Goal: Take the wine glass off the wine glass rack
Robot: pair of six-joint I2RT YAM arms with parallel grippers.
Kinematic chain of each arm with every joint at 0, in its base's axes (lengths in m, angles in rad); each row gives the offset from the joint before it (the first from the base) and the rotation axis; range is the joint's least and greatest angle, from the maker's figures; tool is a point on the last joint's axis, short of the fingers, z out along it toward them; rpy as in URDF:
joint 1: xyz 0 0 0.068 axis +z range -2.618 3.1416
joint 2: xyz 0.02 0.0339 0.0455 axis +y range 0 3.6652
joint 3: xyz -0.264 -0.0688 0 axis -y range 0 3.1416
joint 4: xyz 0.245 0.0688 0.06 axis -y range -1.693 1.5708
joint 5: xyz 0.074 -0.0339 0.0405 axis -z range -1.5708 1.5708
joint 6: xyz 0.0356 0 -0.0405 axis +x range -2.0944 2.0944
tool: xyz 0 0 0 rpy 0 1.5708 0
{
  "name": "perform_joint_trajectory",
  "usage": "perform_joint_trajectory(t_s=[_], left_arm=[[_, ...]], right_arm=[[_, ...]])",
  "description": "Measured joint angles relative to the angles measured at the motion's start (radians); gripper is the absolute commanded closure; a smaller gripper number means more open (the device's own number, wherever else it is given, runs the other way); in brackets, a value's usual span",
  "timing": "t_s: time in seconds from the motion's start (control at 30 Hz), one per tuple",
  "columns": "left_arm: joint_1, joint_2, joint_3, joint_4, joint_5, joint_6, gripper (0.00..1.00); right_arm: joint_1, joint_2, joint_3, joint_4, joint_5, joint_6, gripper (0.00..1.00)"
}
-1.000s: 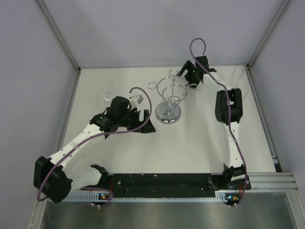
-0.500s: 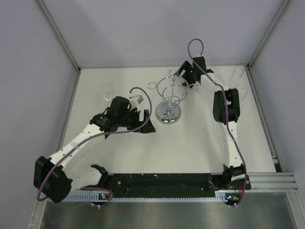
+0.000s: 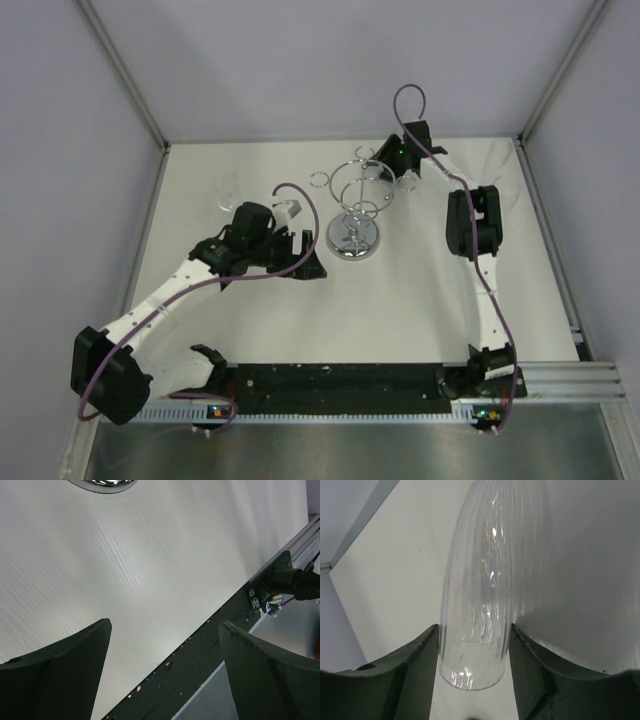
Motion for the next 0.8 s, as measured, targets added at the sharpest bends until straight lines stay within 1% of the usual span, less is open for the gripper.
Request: perform_joint_trajectory(t_s=[0.13, 0.47, 0.67, 0.8], left_arm=[[0.0, 0.0, 0.0, -0.003, 0.0, 0.0, 0.06], [0.0, 0.0, 0.0, -0.003, 0.01, 0.0, 0.06], [0.0, -0.001, 0.0, -0.003, 0.01, 0.0, 0.06], [0.0, -0.007, 0.0, -0.003, 0.013, 0.0, 0.06]], right_arm=[[0.0, 0.0, 0.0, -0.003, -0.002, 0.0, 0.57], [0.0, -0.008, -0.017, 0.002, 0.001, -0.019, 0.59], [0.0, -0.091, -0.086, -0.016, 0.044, -0.069, 0.59], [0.001, -0.2, -0.143, -0.042, 0.067, -0.101, 0.59]])
